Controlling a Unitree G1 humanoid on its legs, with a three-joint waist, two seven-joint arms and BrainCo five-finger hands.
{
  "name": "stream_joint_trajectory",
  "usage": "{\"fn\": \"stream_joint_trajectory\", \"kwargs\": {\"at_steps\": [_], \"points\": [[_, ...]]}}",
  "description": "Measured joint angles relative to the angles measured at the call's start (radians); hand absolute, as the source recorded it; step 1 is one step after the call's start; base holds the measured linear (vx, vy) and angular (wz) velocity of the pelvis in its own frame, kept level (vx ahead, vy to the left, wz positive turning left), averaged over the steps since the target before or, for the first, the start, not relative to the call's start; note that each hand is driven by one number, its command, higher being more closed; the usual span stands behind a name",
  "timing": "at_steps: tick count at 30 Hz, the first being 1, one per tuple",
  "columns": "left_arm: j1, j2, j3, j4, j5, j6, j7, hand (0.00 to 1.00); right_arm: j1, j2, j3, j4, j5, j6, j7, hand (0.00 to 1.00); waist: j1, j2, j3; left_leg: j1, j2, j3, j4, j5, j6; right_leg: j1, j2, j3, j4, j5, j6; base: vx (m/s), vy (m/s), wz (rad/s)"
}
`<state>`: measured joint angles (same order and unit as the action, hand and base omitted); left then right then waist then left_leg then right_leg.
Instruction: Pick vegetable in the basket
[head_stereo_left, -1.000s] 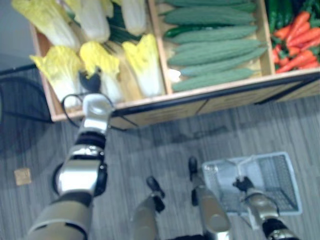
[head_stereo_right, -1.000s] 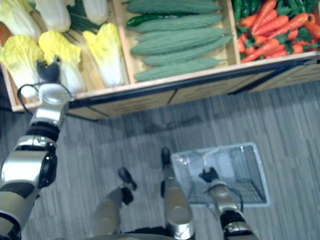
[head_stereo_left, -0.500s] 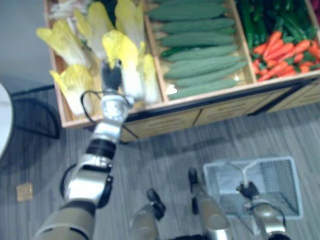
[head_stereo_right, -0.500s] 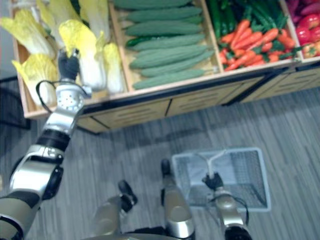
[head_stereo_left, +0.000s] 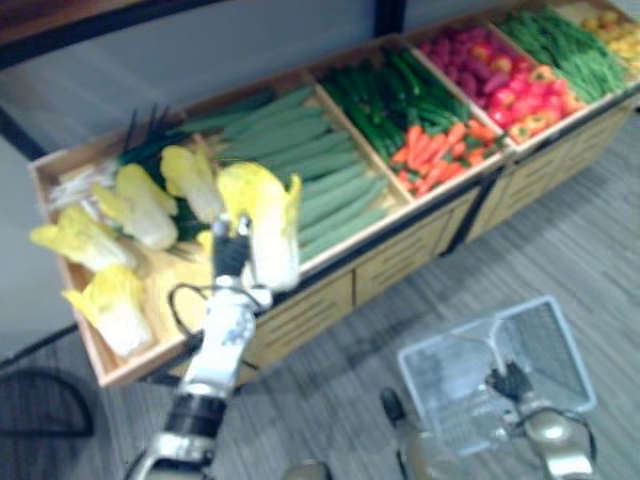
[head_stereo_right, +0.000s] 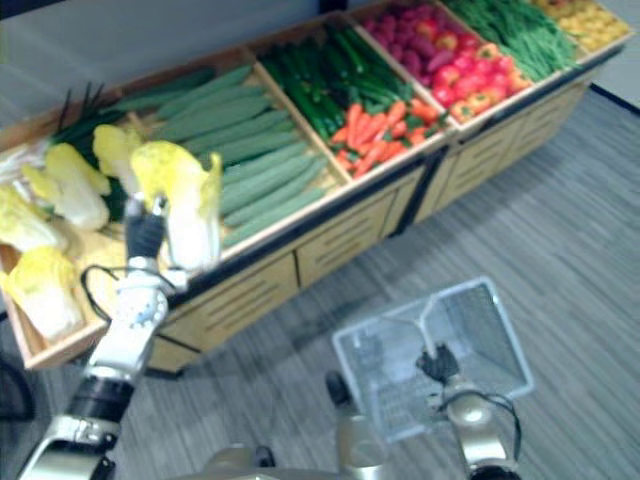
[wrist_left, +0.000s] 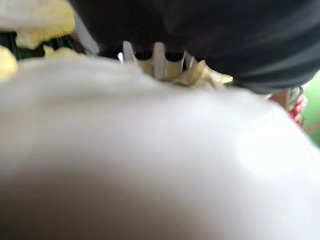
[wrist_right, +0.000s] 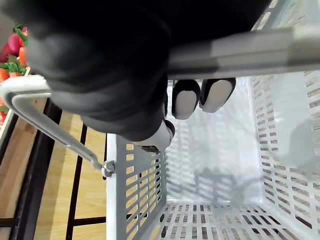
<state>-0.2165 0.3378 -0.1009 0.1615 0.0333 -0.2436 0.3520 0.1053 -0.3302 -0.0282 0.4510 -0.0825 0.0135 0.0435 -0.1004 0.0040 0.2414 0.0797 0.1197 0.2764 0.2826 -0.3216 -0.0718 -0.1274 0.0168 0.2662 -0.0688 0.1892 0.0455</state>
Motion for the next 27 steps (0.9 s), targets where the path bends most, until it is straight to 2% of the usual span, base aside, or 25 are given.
{"fn": "stream_joint_trajectory", "kwargs": {"at_steps": [1,3,4,5,6,7,8,9,10,11,12,13,14,15,16,17,18,19,21,22,23,24,25,26,27], "points": [[0.014,-0.009,-0.009,-0.001,0.015,0.000,-0.020,1.00,0.002,0.003,0.001,-0.012,0.000,0.002,0.000,1.00,0.002,-0.004,-0.002,0.006,0.004,0.025,0.000,-0.001,0.002,-0.019,-0.008,-0.053,0.026,-0.020,-0.025,-0.02,0.114,-1.00],[0.072,-0.061,-0.032,-0.002,0.034,0.007,-0.091,1.00,-0.034,0.002,0.011,-0.024,0.000,-0.003,-0.006,1.00,0.021,-0.008,-0.004,0.036,0.011,0.145,0.001,-0.001,0.004,-0.121,-0.072,-0.355,0.221,-0.149,-0.212,-0.01,0.131,-1.39],[0.090,-0.073,-0.036,-0.003,0.038,0.010,-0.103,1.00,-0.046,0.000,0.024,-0.023,0.000,-0.004,-0.009,1.00,0.025,-0.014,-0.007,0.048,0.012,0.183,0.003,-0.004,0.008,-0.147,-0.100,-0.421,0.279,-0.175,-0.247,-0.01,0.107,-1.57],[0.127,-0.088,-0.051,-0.004,0.058,0.018,-0.113,1.00,-0.063,-0.001,0.056,-0.023,0.001,-0.010,-0.011,1.00,0.024,-0.035,-0.012,0.071,0.004,0.243,0.030,-0.019,0.016,-0.173,-0.164,-0.540,0.366,-0.182,-0.329,0.00,0.070,-1.25],[0.142,-0.093,-0.063,-0.004,0.064,0.022,-0.119,1.00,-0.066,0.001,0.072,-0.023,0.003,-0.019,-0.012,1.00,0.024,-0.047,-0.012,0.079,0.003,0.265,0.049,-0.028,0.016,-0.168,-0.179,-0.575,0.368,-0.145,-0.336,-0.03,0.060,-1.52],[0.164,-0.100,-0.083,-0.004,0.069,0.032,-0.120,1.00,-0.086,0.021,0.095,-0.009,0.007,-0.040,-0.014,1.00,0.037,-0.045,-0.015,0.080,0.027,0.298,0.093,-0.034,0.032,-0.144,-0.160,-0.611,0.313,-0.137,-0.342,0.00,0.019,-1.60],[0.169,-0.109,-0.101,-0.004,0.069,0.036,-0.120,1.00,-0.118,0.042,0.116,-0.003,0.020,-0.046,-0.018,1.00,0.052,-0.037,-0.016,0.080,0.053,0.338,0.091,-0.026,0.064,-0.132,-0.184,-0.748,0.316,-0.194,-0.330,-0.01,-0.057,-1.70],[0.171,-0.124,-0.110,-0.004,0.069,0.036,-0.120,1.00,-0.142,0.047,0.127,0.002,0.023,-0.048,-0.018,1.00,0.058,-0.024,-0.012,0.087,0.060,0.353,0.087,-0.032,0.062,-0.146,-0.212,-0.809,0.369,-0.225,-0.302,0.09,-0.103,-1.75],[0.173,-0.140,-0.125,0.006,0.070,0.040,-0.120,1.00,-0.177,0.068,0.130,0.011,0.023,-0.050,-0.015,1.00,0.069,-0.036,-0.018,0.112,0.052,0.393,0.101,-0.050,0.048,-0.140,-0.278,-0.913,0.476,-0.243,-0.279,0.13,-0.136,-1.83],[0.178,-0.159,-0.148,0.025,0.069,0.045,-0.121,1.00,-0.202,0.076,0.149,0.018,0.024,-0.047,-0.014,1.00,0.089,-0.031,-0.016,0.115,0.062,0.418,0.159,-0.061,0.042,-0.130,-0.266,-0.932,0.465,-0.230,-0.194,0.15,-0.135,-1.86],[0.181,-0.173,-0.168,0.055,0.069,0.052,-0.122,1.00,-0.210,0.072,0.174,0.017,0.026,-0.045,-0.005,1.00,0.089,-0.005,-0.012,0.107,0.098,0.409,0.230,-0.051,0.057,-0.110,-0.211,-0.889,0.418,-0.223,-0.183,0.08,-0.099,-1.32],[0.183,-0.176,-0.174,0.062,0.069,0.052,-0.122,1.00,-0.210,0.072,0.178,0.017,0.029,-0.044,-0.002,1.00,0.086,0.002,-0.013,0.107,0.106,0.402,0.247,-0.047,0.064,-0.104,-0.197,-0.883,0.407,-0.221,-0.181,0.12,-0.120,-1.16],[0.188,-0.182,-0.217,0.092,0.069,0.051,-0.122,1.00,-0.214,0.074,0.201,0.010,0.045,-0.032,0.012,1.00,0.080,0.022,-0.017,0.101,0.139,0.366,0.333,-0.013,0.089,-0.085,-0.154,-0.845,0.379,-0.224,-0.174,0.11,-0.082,-0.92],[0.188,-0.182,-0.231,0.101,0.069,0.051,-0.122,1.00,-0.214,0.074,0.208,0.000,0.045,-0.026,0.017,1.00,0.081,0.026,-0.017,0.087,0.152,0.344,0.384,0.008,0.117,-0.081,-0.141,-0.830,0.375,-0.227,-0.173,0.16,-0.135,-1.06],[0.187,-0.181,-0.247,0.114,0.070,0.051,-0.121,1.00,-0.214,0.074,0.214,-0.015,0.046,-0.019,0.033,1.00,0.075,0.033,-0.018,0.046,0.179,0.305,0.475,0.057,0.182,-0.071,-0.117,-0.807,0.357,-0.227,-0.173,0.12,-0.122,-0.99],[0.193,-0.187,-0.258,0.133,0.071,0.050,-0.122,1.00,-0.225,0.074,0.229,-0.034,0.049,-0.001,0.052,1.00,0.080,0.036,-0.017,-0.062,0.196,0.174,0.655,0.238,0.251,-0.049,-0.071,-0.751,0.314,-0.225,-0.170,0.15,-0.122,-1.19],[0.201,-0.190,-0.265,0.149,0.071,0.048,-0.122,1.00,-0.239,0.073,0.249,-0.037,0.050,0.004,0.062,1.00,0.093,0.038,-0.016,-0.118,0.153,0.051,0.723,0.206,0.178,-0.038,-0.053,-0.714,0.299,-0.224,-0.169,0.14,-0.072,-1.26],[0.206,-0.191,-0.270,0.160,0.071,0.047,-0.122,1.00,-0.254,0.073,0.265,-0.037,0.051,0.007,0.072,1.00,0.103,0.039,-0.014,-0.153,0.117,-0.024,0.749,0.158,0.126,-0.032,-0.039,-0.682,0.292,-0.224,-0.169,0.12,-0.018,-1.44],[0.222,-0.190,-0.301,0.212,0.072,0.044,-0.118,1.00,-0.307,0.088,0.322,-0.042,0.051,0.010,0.101,1.00,0.147,0.035,-0.006,-0.256,-0.008,-0.184,0.687,0.044,0.028,0.000,0.006,-0.577,0.224,-0.224,-0.169,0.11,0.024,-1.76],[0.225,-0.190,-0.312,0.216,0.073,0.044,-0.117,1.00,-0.312,0.099,0.327,-0.045,0.051,0.009,0.110,1.00,0.154,0.034,-0.006,-0.274,-0.029,-0.203,0.624,0.032,0.016,0.012,0.015,-0.561,0.195,-0.223,-0.167,0.12,0.059,-1.51],[0.226,-0.191,-0.334,0.219,0.086,0.043,-0.110,1.00,-0.313,0.113,0.335,-0.052,0.050,0.009,0.120,1.00,0.162,0.032,-0.005,-0.293,-0.058,-0.212,0.466,0.025,0.005,0.040,0.027,-0.539,0.129,-0.211,-0.149,0.14,0.072,-1.12],[0.224,-0.204,-0.350,0.231,0.099,0.041,-0.091,1.00,-0.313,0.124,0.354,-0.065,0.048,0.009,0.125,1.00,0.159,0.038,-0.005,-0.304,-0.072,-0.203,0.246,0.047,-0.005,0.065,0.037,-0.526,0.078,-0.205,-0.132,0.15,0.073,-0.96],[0.223,-0.222,-0.355,0.238,0.099,0.040,-0.083,1.00,-0.311,0.120,0.358,-0.074,0.045,0.009,0.131,1.00,0.157,0.057,-0.006,-0.306,-0.059,-0.199,0.140,0.066,-0.008,0.063,0.055,-0.524,0.102,-0.197,-0.131,0.19,0.072,-0.96],[0.221,-0.231,-0.365,0.250,0.098,0.039,-0.070,1.00,-0.312,0.121,0.355,-0.081,0.044,0.007,0.137,1.00,0.167,0.068,0.011,-0.284,-0.050,-0.177,0.109,0.154,-0.006,0.047,0.054,-0.515,0.196,-0.214,-0.166,0.22,0.095,-0.73],[0.224,-0.238,-0.369,0.279,0.098,0.050,-0.062,1.00,-0.291,0.129,0.351,-0.078,0.043,0.014,0.137,1.00,0.160,0.067,0.007,-0.264,-0.038,-0.158,0.102,0.160,0.007,0.076,0.055,-0.503,0.182,-0.224,-0.155,0.24,0.099,-0.52]]}}
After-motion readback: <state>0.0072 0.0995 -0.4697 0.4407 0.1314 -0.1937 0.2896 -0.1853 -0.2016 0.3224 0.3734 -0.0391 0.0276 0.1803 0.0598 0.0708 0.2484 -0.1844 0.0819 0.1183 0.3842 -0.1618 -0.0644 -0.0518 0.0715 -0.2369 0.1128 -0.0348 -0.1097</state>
